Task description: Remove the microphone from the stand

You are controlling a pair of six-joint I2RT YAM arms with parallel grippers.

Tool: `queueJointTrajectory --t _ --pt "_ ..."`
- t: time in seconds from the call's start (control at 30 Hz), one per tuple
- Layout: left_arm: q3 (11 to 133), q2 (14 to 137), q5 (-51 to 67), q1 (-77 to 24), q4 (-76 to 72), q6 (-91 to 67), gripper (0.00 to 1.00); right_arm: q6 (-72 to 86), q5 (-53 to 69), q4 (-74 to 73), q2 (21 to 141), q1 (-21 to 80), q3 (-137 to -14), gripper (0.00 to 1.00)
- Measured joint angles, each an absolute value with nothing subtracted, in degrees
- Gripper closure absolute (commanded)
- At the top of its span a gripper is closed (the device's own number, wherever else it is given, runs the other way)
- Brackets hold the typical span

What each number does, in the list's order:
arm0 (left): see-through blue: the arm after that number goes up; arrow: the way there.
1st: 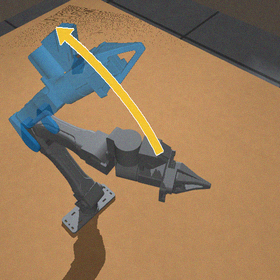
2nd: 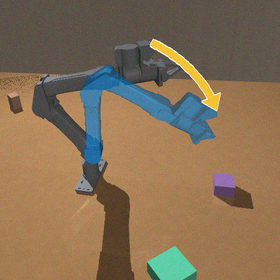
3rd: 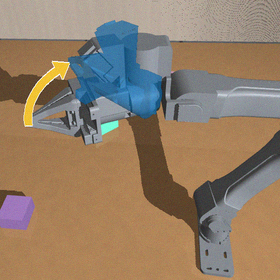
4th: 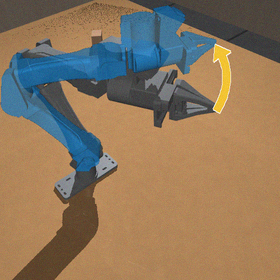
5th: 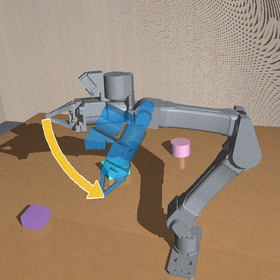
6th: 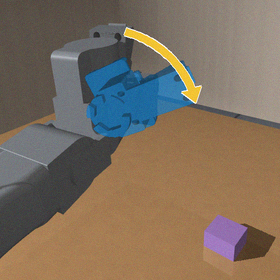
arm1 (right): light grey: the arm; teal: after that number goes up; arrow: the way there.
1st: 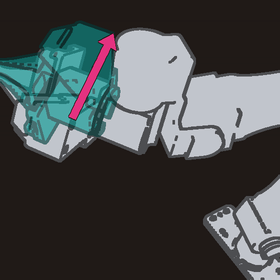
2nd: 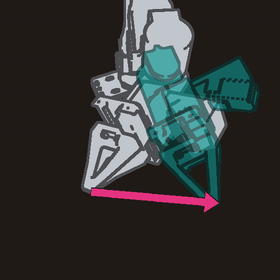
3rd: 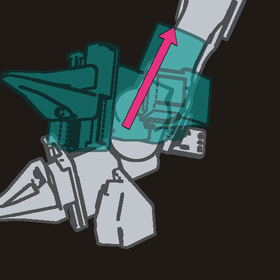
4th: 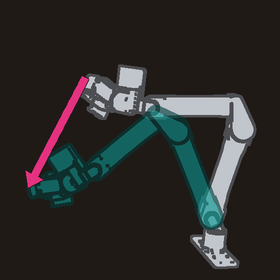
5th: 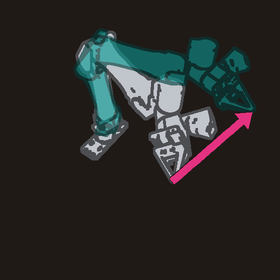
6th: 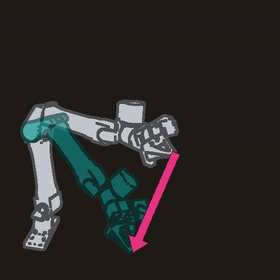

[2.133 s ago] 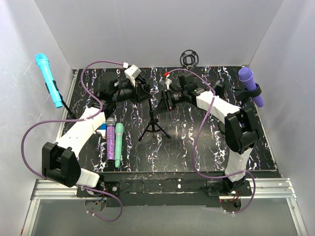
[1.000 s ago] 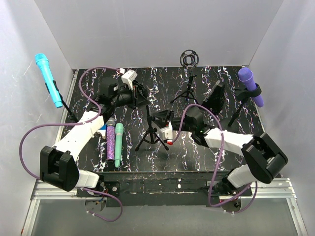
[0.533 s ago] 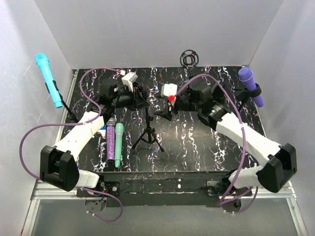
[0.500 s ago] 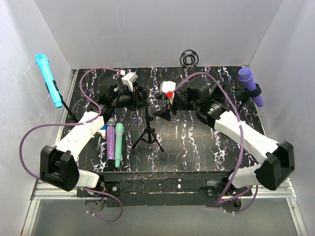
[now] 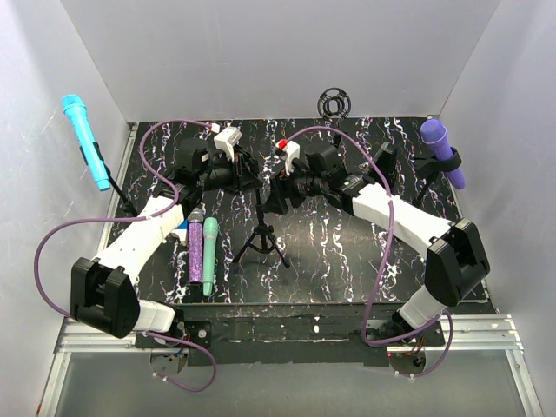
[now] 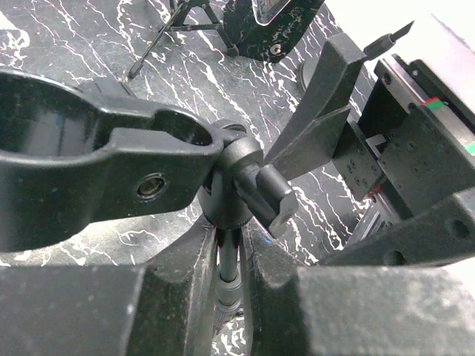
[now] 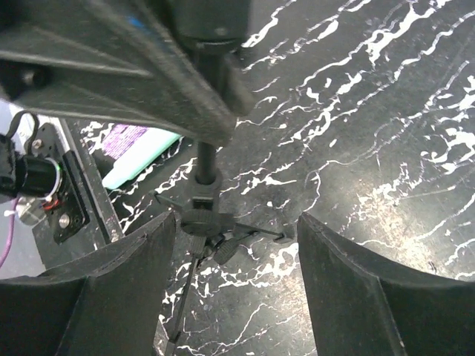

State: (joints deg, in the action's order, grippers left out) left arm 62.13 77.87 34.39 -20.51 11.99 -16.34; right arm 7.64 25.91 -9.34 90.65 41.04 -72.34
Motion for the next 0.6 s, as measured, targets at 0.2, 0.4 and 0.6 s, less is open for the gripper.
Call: queueJointTrajectory --t 0.2,0.4,0.6 --pt "62.37 77.87 32.84 -20.45 12.23 -16.49 1.00 8.97 20.88 -9.69 91.20 41.39 -71.11 0.32" --pt "62.61 77.87 32.60 -20.53 12.47 -16.67 1.00 5.89 11.70 -12.43 91.13 41.28 -64.90 0.32" --pt "62.61 77.87 32.60 -20.51 12.51 -16.78 1.00 2.83 16.40 -13.13 88.99 40.12 -64.60 0.27"
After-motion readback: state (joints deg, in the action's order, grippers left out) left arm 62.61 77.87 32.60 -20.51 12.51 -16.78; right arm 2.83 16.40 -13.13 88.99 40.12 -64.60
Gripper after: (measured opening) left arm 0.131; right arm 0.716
